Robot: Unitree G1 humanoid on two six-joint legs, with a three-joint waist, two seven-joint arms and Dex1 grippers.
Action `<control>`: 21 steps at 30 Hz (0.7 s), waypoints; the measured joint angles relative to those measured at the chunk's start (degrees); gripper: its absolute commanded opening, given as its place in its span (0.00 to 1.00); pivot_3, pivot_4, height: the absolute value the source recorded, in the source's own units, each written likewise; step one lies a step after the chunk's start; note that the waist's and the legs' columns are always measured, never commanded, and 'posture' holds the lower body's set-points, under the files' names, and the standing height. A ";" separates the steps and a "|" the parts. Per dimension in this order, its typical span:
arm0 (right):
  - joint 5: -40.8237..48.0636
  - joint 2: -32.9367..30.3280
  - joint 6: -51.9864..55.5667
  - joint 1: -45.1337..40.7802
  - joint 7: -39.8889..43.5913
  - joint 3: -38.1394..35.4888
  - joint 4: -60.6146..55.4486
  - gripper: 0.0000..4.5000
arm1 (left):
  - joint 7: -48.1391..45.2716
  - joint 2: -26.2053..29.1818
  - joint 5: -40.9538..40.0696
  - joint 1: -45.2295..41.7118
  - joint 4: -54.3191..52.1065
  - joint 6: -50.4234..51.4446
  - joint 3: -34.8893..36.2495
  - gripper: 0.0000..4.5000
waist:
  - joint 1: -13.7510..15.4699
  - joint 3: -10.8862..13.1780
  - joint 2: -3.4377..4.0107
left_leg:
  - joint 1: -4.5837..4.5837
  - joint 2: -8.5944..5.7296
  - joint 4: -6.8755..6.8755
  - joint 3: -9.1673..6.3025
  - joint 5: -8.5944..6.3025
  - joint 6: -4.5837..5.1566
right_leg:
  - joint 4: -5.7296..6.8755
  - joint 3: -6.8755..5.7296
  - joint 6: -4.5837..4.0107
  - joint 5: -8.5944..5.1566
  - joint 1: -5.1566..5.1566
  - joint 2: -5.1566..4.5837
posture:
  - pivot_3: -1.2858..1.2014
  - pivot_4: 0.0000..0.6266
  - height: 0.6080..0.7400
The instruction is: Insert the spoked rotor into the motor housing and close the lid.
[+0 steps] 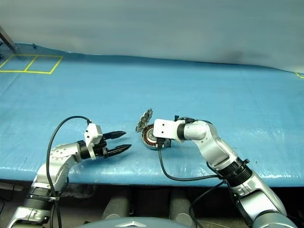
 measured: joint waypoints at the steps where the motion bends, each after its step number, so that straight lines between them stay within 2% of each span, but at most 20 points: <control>1: 0.13 0.07 0.00 0.02 0.03 -0.19 -0.05 0.01 | 0.01 0.02 0.00 0.00 0.00 -0.02 0.00 0.73 | 0.00 0.00 0.00 | 0.00 0.00 0.00 0.00 0.00 0.00 | 0.00 0.00 0.00 0.00 0.00 0.00 | 0.52 0.24 1.00; 21: 0.43 1.34 0.81 2.45 0.28 -0.98 0.20 0.01 | 0.43 0.18 0.03 0.01 0.00 -0.27 0.00 0.73 | 0.00 0.00 0.00 | 0.01 0.00 0.01 0.00 0.00 0.00 | 0.00 0.00 0.00 0.01 0.02 0.00 | 0.52 0.24 1.00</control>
